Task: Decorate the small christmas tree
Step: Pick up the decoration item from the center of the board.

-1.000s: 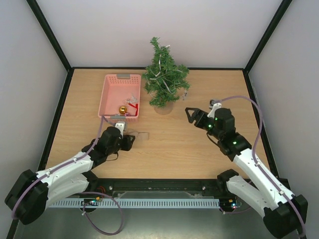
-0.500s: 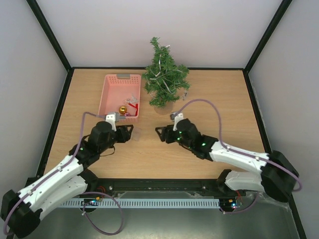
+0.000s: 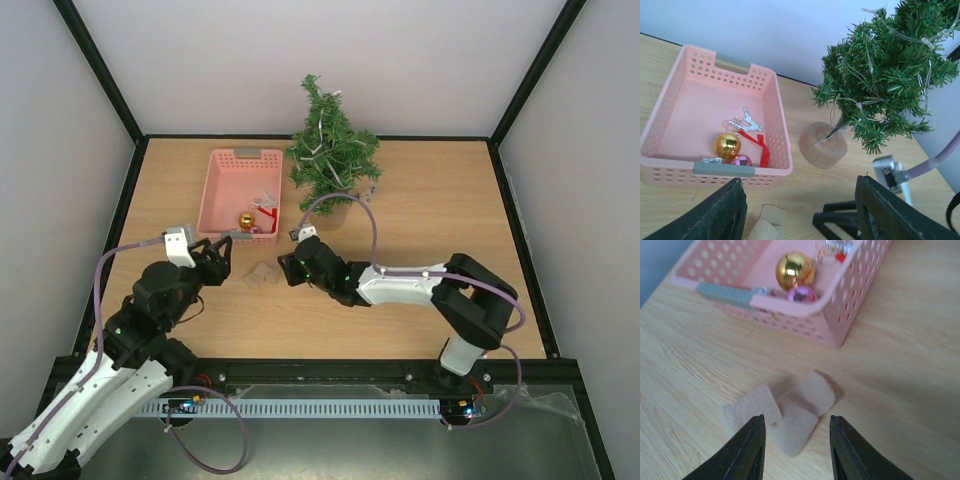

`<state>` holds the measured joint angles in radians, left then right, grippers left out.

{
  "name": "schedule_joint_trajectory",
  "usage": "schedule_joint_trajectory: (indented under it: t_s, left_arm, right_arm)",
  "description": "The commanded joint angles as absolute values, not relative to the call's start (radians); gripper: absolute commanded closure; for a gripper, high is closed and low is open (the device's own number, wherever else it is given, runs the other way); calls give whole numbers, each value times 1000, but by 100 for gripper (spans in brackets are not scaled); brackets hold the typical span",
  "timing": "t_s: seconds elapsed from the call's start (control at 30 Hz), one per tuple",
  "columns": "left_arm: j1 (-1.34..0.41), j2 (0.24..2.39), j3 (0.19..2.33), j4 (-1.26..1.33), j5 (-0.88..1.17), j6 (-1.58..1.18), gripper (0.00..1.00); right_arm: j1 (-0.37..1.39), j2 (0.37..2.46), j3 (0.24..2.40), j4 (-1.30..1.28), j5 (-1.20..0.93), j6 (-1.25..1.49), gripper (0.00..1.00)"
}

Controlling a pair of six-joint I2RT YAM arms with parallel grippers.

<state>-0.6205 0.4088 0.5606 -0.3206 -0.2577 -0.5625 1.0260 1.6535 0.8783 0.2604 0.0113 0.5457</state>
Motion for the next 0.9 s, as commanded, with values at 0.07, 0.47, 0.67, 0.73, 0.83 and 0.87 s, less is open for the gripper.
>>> schedule_joint_trajectory:
  t_s: [0.07,0.47,0.67,0.73,0.83,0.87]
  left_arm:
    - [-614,359,586,-367,-309,-510,40]
    - [-614,350,576,-357,-302,-487,40]
    - [-614,348,563,-346,-299,-485,41]
    - [-614,350,558,-343,-298,-487,41]
    - [-614,350,558,-340,-294,-488,42]
    - [-614,350,557,-340,-293,-489,42]
  right_arm:
    - [1070,1764,895,300,56,701,67]
    - [1070,1904,927,354,-32,753,63]
    - [1070,1945,951,366,-30,747,62]
    - [1071,1957,952,373,-26,743,64]
    - [1071,1965,948,389,-37,729,69]
    - [1071,1963,942,405,-44,724,71]
